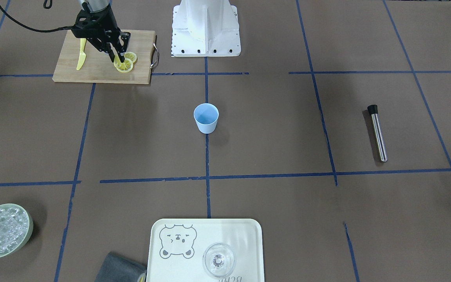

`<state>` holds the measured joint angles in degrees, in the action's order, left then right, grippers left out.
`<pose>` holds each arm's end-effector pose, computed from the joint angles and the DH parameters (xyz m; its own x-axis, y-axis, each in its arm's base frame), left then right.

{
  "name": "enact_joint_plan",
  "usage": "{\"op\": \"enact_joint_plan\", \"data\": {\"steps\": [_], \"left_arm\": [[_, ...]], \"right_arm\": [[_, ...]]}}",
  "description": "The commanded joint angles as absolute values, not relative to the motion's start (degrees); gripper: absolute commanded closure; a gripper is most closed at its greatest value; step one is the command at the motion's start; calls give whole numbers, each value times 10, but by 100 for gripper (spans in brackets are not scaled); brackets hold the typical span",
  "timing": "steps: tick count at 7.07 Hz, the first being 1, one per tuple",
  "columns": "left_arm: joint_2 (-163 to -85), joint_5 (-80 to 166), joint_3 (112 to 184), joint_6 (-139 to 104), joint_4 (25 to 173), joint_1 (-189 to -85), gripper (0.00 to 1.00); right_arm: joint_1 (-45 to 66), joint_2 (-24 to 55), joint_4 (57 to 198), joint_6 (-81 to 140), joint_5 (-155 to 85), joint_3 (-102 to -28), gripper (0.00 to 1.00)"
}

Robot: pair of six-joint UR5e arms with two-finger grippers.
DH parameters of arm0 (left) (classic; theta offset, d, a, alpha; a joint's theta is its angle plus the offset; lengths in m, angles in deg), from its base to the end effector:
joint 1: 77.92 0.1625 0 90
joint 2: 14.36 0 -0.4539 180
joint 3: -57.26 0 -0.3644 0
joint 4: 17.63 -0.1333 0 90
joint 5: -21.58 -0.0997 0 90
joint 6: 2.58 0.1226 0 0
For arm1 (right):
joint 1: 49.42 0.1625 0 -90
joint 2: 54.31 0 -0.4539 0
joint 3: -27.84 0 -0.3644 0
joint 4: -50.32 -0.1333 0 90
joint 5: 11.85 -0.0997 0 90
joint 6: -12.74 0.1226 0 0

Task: Squeeze lemon into cup
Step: 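Lift the lemon slice with the right gripper and carry it over the blue cup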

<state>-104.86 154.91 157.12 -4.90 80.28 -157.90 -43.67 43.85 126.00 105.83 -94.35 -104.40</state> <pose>0.0360 -0.4862 0.6043 0.6850 0.3003 -0.6638 -0.1376 0.9480 0.2869 -0.3775 -0.1881 0.4138 0.6490 0.1191 0.7514 -0.2318 0.9717 0.0462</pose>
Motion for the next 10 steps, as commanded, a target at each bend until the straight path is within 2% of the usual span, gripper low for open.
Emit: {"op": "enact_joint_plan", "data": {"steps": [1,5,6,8,10], "left_arm": [[-1048,1549,1572,-49,803,-1579,0],[-1049,1550,1573,-49,802,-1579,0],[-1049,1550,1573,-49,802,-1579,0],[-1050,1551,1572,-50,803,-1579,0],[-1050,1550,1569,-49,803,-1579,0]], "right_arm": [[-421,419,1261,1058,-949,-1044,64],[-349,354,1262,1058,-1026,-1039,64],[-328,308,1296,1058,-1045,-1036,64],[-281,108,1458,1044,-1062,-982,63],[-247,19,1473,1031,-1061,-900,63]]}}
